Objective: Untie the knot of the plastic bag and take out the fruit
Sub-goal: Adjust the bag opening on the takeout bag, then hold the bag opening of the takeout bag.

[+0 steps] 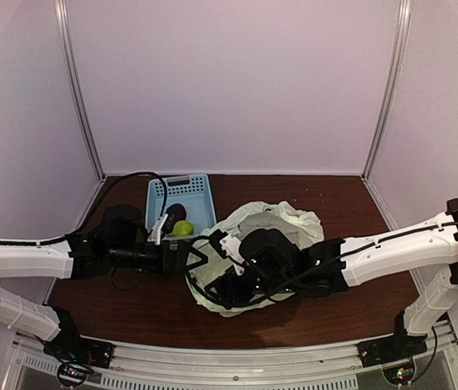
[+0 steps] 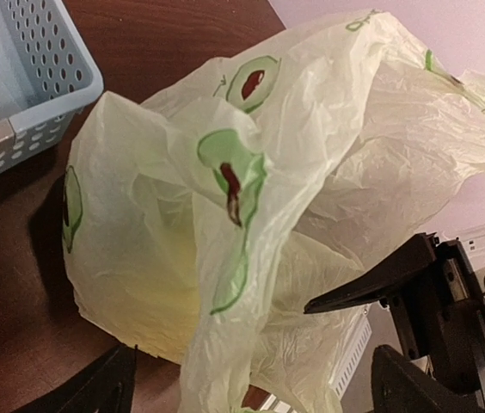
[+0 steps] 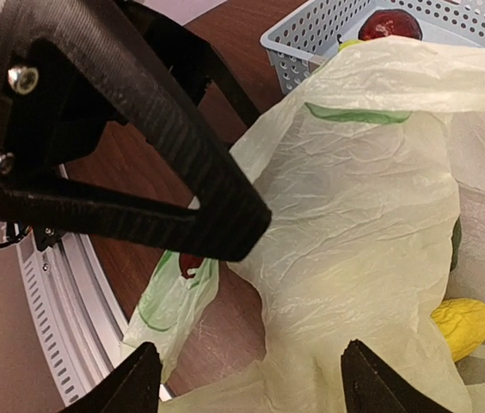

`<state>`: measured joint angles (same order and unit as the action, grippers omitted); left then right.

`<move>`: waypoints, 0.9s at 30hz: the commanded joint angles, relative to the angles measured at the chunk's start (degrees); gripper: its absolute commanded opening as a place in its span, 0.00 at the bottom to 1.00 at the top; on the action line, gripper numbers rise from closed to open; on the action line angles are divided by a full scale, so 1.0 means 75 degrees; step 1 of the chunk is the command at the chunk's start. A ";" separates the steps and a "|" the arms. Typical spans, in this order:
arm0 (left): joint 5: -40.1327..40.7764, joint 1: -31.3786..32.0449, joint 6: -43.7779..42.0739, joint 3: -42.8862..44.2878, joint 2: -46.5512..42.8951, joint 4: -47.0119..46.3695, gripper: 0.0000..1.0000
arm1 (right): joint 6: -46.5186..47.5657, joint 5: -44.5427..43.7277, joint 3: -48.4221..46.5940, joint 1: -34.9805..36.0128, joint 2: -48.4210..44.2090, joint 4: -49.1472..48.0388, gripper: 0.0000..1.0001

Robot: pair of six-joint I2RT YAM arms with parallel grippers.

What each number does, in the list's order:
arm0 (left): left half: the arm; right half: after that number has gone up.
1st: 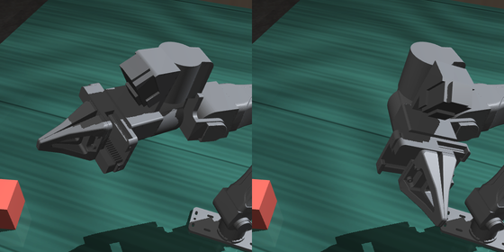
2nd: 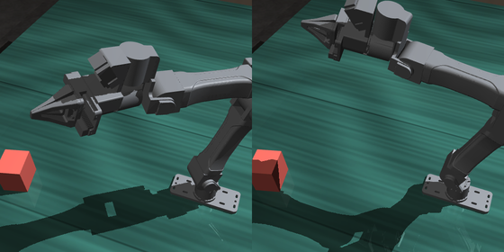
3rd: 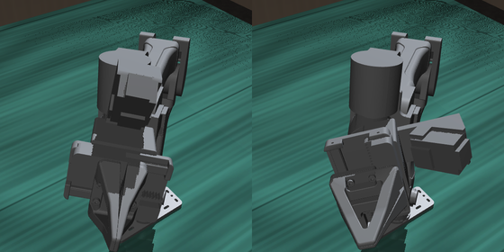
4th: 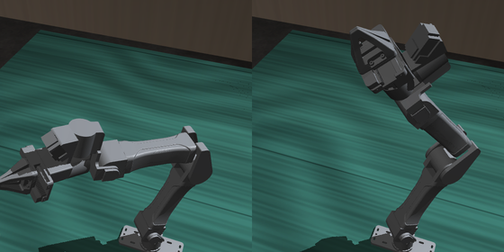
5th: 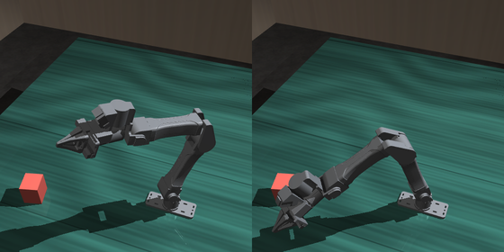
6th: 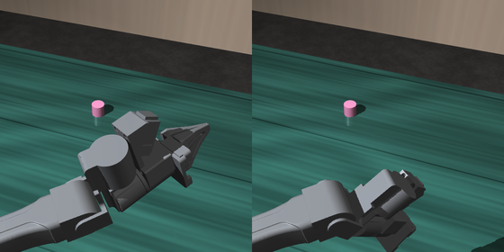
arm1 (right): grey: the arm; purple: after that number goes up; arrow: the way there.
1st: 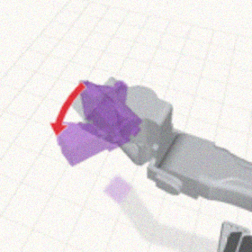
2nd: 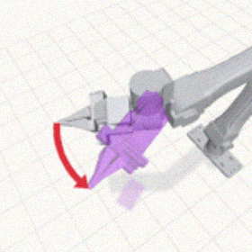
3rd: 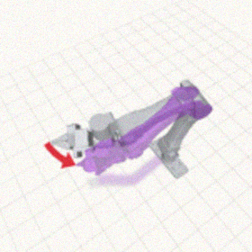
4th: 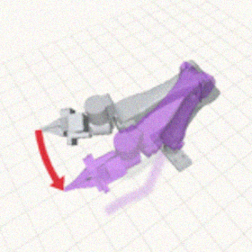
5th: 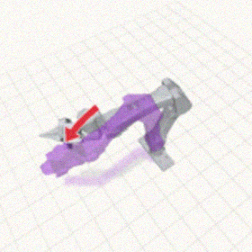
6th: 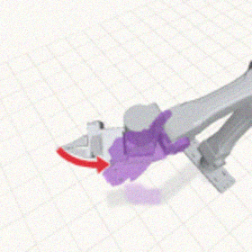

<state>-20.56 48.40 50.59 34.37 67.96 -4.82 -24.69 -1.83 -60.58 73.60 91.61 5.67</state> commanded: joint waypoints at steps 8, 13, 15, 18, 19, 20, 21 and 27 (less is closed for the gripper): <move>0.0467 0.0367 -0.0094 0.0286 0.0623 -0.0346 0.51 | -0.0221 -0.0298 0.0211 0.0039 -0.0181 -0.0014 0.69; 0.0626 0.0367 -0.0146 0.0292 0.0597 -0.0108 0.17 | -0.0366 -0.0297 0.0363 -0.0265 -0.0565 0.0027 0.76; 0.0649 0.0365 -0.0154 0.0292 0.0587 -0.0047 0.11 | -0.0396 -0.0151 0.0438 -0.0458 -0.0682 -0.0042 0.78; 0.0672 0.0367 -0.0185 0.0286 0.0581 0.0008 0.02 | -0.0500 0.0120 0.0499 -0.0772 -0.0722 -0.0066 0.78; 0.0678 0.0367 -0.0184 0.0289 0.0572 0.0029 0.00 | -0.0540 0.0203 0.0525 -0.0902 -0.0705 -0.0081 0.78; 0.0703 0.0367 -0.0192 0.0292 0.0562 0.0039 0.00 | -0.0570 0.0323 0.0548 -0.1009 -0.0657 -0.0082 0.77; 0.0718 0.0367 -0.0201 0.0292 0.0557 0.0056 0.00 | -0.0581 0.0463 0.0555 -0.1136 -0.0590 -0.0020 0.75; 0.0781 0.0367 -0.0207 0.0281 0.0502 0.0122 0.00 | -0.0657 0.0477 0.0695 -0.1490 -0.0242 0.0180 0.67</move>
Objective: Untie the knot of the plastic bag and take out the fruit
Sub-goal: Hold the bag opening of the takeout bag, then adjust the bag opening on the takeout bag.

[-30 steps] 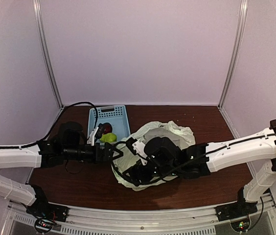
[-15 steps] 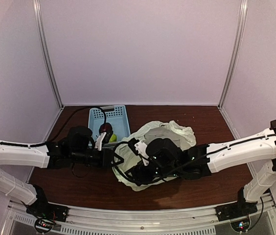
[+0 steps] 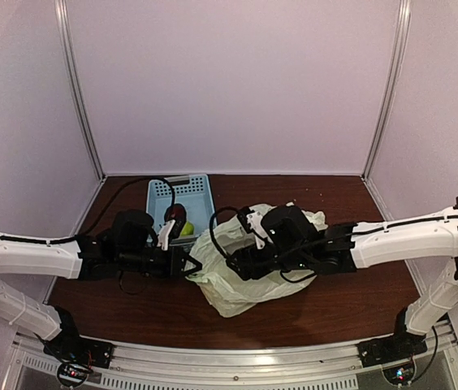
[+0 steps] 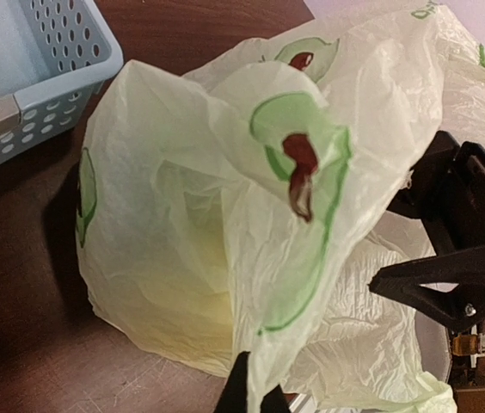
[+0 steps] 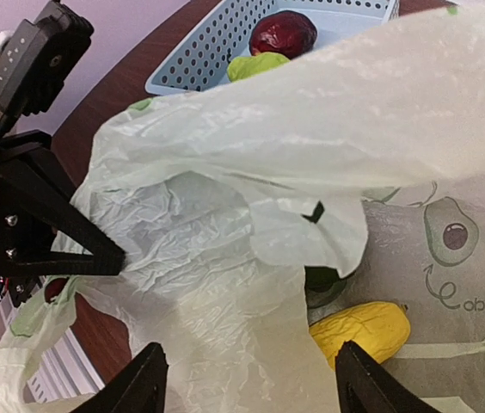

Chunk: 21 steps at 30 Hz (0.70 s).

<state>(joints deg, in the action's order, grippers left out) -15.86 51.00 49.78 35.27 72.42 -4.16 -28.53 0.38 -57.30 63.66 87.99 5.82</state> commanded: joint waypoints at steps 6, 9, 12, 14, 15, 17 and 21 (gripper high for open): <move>0.0184 0.0020 -0.0124 0.0168 -0.0097 0.0086 0.00 | -0.0075 0.0725 0.0247 -0.0358 0.0590 -0.0030 0.67; 0.0193 0.0020 -0.0132 0.0184 -0.0087 0.0086 0.00 | -0.0051 0.1082 0.0188 -0.0355 0.0915 -0.0147 0.67; 0.0210 0.0018 -0.0122 0.0172 -0.0082 0.0095 0.00 | -0.0061 0.1391 0.0149 -0.0333 0.1106 -0.0338 0.67; 0.0222 0.0020 -0.0129 0.0167 -0.0100 0.0109 0.00 | -0.0062 0.1566 0.0109 -0.0294 0.1174 -0.0425 0.67; 0.0220 0.0018 -0.0131 0.0162 -0.0105 0.0110 0.00 | -0.0068 0.1614 0.0089 -0.0276 0.1218 -0.0472 0.64; 0.0252 0.0020 -0.0127 0.0151 -0.0115 0.0110 0.00 | -0.0088 0.1727 0.0076 -0.0221 0.1230 -0.0623 0.50; 0.0298 0.0020 -0.0146 0.0155 -0.0035 0.0100 0.00 | -0.0203 0.1867 0.0115 -0.0189 0.1165 -0.0948 0.14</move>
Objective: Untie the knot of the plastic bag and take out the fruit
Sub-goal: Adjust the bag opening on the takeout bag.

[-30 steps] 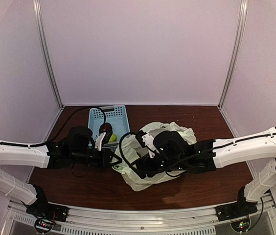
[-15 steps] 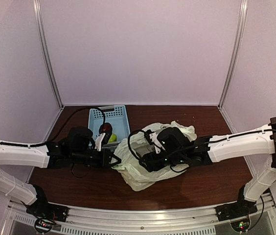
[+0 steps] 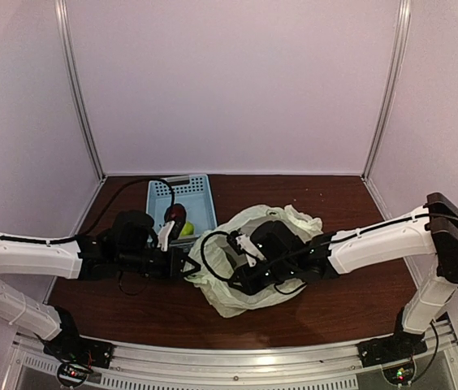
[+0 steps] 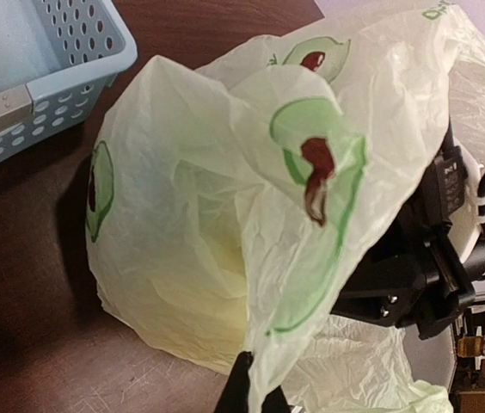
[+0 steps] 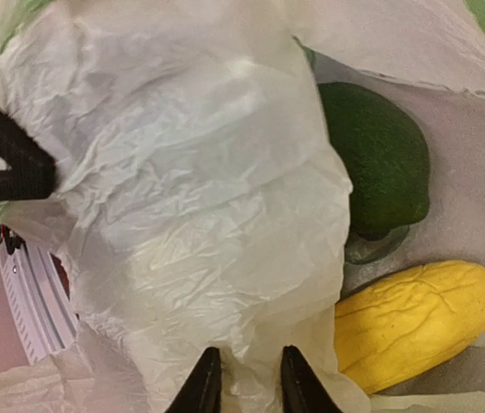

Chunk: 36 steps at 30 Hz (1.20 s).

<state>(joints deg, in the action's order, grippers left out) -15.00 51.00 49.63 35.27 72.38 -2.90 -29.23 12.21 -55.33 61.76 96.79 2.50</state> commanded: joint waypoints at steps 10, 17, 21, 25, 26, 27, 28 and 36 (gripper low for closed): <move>-0.0048 0.0017 -0.0828 0.1324 0.1063 -0.0585 0.00 | -0.0078 -0.0884 0.0092 -0.0263 -0.0884 -0.0184 0.00; -0.0221 0.0020 -0.1337 0.2543 0.2048 -0.0899 0.00 | 0.0280 -0.1733 0.0353 -0.0523 -0.2041 0.0351 0.00; 0.0050 0.0020 -0.1670 0.2839 0.2244 -0.1020 0.00 | 0.0401 -0.1840 0.0690 -0.0517 -0.2577 0.0180 0.00; 0.0251 0.0020 -0.1749 0.2703 0.2425 -0.1036 0.00 | 0.0417 -0.1651 0.1010 -0.0289 -0.2666 -0.0183 0.00; 0.0226 0.0020 -0.1718 0.2623 0.2466 -0.1032 0.00 | 0.0392 -0.1651 0.1049 -0.0185 -0.2597 -0.0240 0.00; 0.0206 0.0020 -0.1683 0.2540 0.2486 -0.1023 0.00 | 0.0341 -0.1651 0.1084 -0.0094 -0.2503 -0.0300 0.00; 0.0200 0.0020 -0.1623 0.2451 0.2481 -0.1012 0.00 | 0.0261 -0.1651 0.1136 -0.0004 -0.2402 -0.0414 0.00; 0.0832 0.0020 -0.1425 0.2152 0.1713 -0.0203 0.44 | -0.0103 -0.1430 0.1132 0.0375 -0.1764 -0.1195 0.00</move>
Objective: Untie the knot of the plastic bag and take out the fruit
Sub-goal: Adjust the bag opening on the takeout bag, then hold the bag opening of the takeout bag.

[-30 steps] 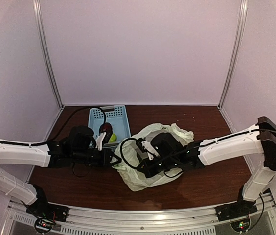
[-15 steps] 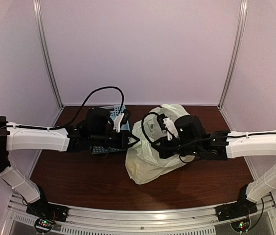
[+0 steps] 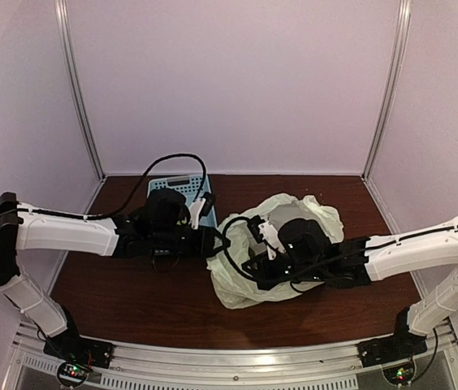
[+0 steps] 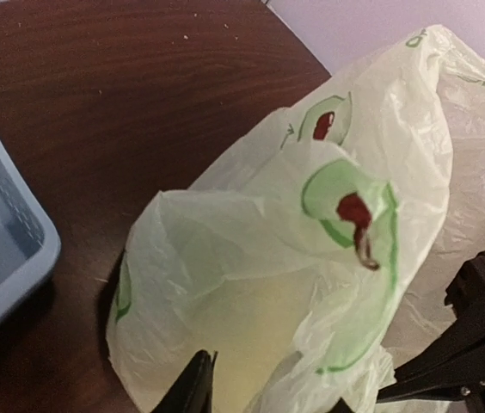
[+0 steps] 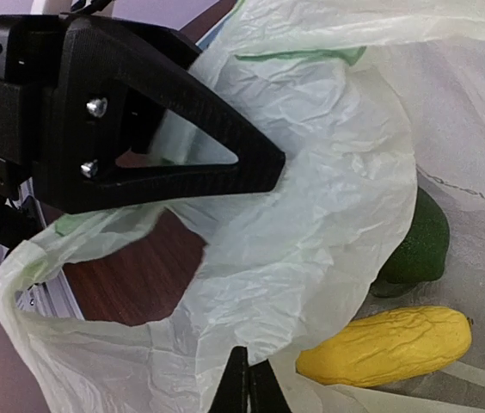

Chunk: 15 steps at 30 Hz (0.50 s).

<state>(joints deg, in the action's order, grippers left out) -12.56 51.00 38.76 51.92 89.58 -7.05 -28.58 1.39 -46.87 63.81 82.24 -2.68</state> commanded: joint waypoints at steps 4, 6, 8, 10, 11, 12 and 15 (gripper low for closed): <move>0.0747 0.0020 0.0291 -0.0316 -0.1215 0.0824 0.73 | -0.0268 -0.0284 -0.0140 0.0145 0.0355 -0.0462 0.00; 0.0804 0.0020 0.0483 -0.0480 -0.1580 0.1179 0.79 | -0.0285 -0.0433 -0.0163 0.0158 0.0387 -0.0474 0.00; 0.0857 0.0020 0.0711 -0.0643 -0.1988 0.1422 0.84 | -0.0324 -0.0615 -0.0192 0.0171 0.0424 -0.0433 0.00; 0.0895 0.0020 0.0955 -0.0747 -0.2412 0.1711 0.88 | -0.0416 -0.0863 -0.0249 0.0183 0.0484 -0.0333 0.00; 0.0878 0.0020 0.1065 -0.0781 -0.2588 0.1851 0.89 | -0.0455 -0.0991 -0.0289 0.0185 0.0512 -0.0258 0.00; 0.0823 0.0020 0.1185 -0.0811 -0.2721 0.1953 0.90 | -0.0484 -0.1110 -0.0345 0.0182 0.0554 -0.0200 0.00; 0.0548 0.0030 0.1610 -0.0970 -0.3069 0.1982 0.91 | -0.0492 -0.1295 -0.0514 0.0201 0.0711 -0.0137 0.00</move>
<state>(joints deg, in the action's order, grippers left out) -7.38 51.00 45.76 46.52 69.47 5.45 -31.27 -3.86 -48.21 64.66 85.89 -4.56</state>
